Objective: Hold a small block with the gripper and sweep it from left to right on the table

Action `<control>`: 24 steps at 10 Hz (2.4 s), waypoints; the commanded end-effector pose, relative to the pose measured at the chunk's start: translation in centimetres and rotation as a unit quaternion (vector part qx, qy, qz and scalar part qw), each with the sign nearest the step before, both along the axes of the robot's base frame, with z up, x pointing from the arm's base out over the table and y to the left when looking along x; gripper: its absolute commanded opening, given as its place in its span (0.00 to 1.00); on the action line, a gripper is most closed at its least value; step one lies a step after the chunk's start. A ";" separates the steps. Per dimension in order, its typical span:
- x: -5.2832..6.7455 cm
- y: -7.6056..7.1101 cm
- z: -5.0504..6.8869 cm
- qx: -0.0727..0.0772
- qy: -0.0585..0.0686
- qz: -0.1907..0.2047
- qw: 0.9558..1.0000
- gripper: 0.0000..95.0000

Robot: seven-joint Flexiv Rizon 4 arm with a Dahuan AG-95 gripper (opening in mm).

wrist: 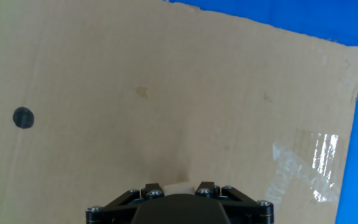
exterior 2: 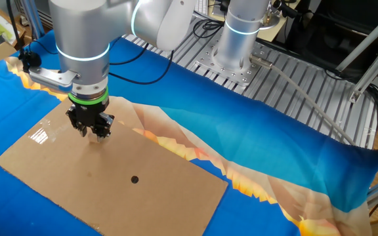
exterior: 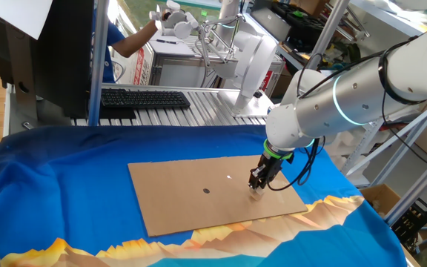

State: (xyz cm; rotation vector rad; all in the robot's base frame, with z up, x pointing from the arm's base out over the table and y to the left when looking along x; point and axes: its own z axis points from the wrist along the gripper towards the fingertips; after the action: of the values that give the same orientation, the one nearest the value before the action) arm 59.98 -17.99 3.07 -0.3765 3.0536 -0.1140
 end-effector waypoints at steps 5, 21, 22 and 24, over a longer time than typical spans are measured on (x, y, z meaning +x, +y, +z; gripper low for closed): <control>0.1 0.1 -0.3 0.000 0.003 0.000 1.000 0.40; 0.0 0.0 -1.0 -0.001 0.007 -0.001 1.000 0.40; 0.0 0.0 -1.0 -0.001 0.007 -0.001 1.000 0.40; 0.0 -0.1 -1.0 -0.001 0.007 -0.001 1.000 0.20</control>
State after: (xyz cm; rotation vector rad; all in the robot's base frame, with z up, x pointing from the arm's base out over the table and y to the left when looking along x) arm 60.01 -18.04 2.08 -0.3764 3.0673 -0.1150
